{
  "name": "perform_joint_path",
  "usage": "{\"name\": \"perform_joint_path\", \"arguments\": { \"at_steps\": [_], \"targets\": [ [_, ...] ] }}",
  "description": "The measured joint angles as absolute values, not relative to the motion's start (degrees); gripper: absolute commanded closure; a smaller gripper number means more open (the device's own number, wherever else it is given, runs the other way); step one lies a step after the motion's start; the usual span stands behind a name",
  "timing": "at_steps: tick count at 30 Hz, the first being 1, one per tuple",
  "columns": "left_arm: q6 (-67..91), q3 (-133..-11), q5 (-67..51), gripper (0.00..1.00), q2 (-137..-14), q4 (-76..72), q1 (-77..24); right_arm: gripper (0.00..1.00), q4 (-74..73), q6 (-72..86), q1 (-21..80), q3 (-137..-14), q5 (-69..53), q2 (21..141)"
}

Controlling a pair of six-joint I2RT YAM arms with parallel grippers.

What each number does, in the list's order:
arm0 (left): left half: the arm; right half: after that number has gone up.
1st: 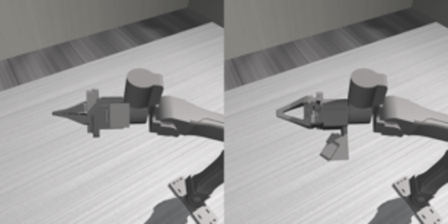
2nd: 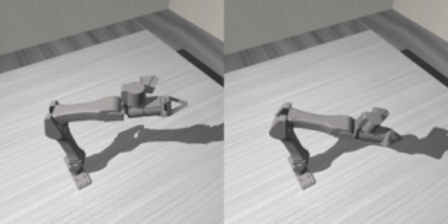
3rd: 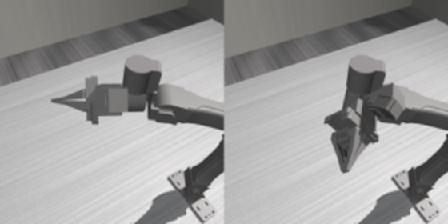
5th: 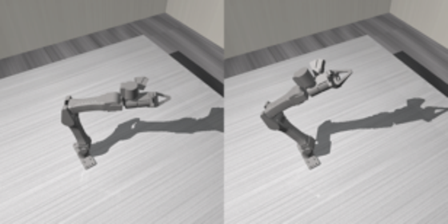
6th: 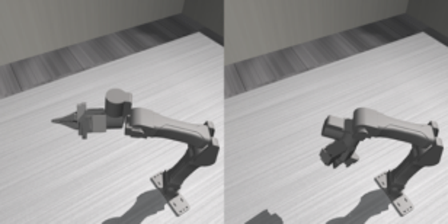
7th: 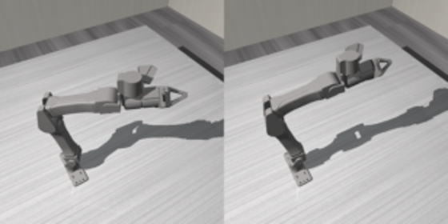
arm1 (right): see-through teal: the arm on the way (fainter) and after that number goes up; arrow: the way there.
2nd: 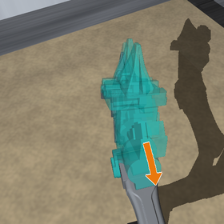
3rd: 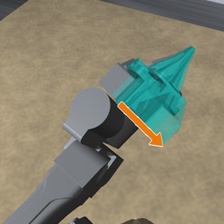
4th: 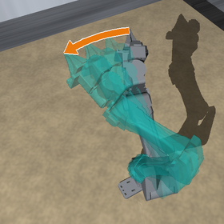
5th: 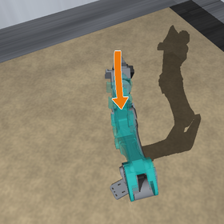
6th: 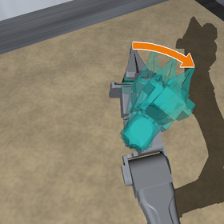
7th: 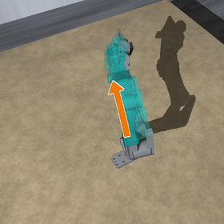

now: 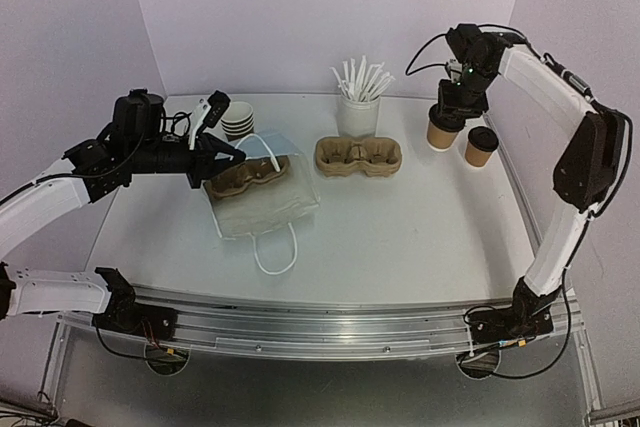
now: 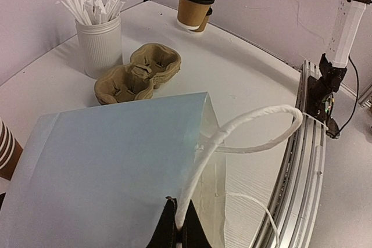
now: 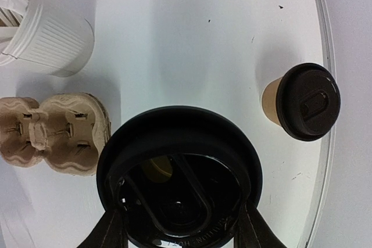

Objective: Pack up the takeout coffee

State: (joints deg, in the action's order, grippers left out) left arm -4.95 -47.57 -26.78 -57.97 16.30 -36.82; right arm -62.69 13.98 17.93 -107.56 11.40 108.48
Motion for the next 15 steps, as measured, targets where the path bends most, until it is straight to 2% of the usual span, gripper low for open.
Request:
{"name": "perform_joint_path", "arguments": {
  "at_steps": [8,15],
  "targets": [
    [-2.5,-47.6,-25.1,1.00,-58.5,16.0,-36.8,0.62,-62.8,16.3,20.7,-102.4,10.7,102.2],
    [1.3,-47.6,-22.4,1.00,-58.5,15.4,-36.8,0.65,-58.3,18.5,42.5,-97.0,8.9,87.0]
  ]
}}
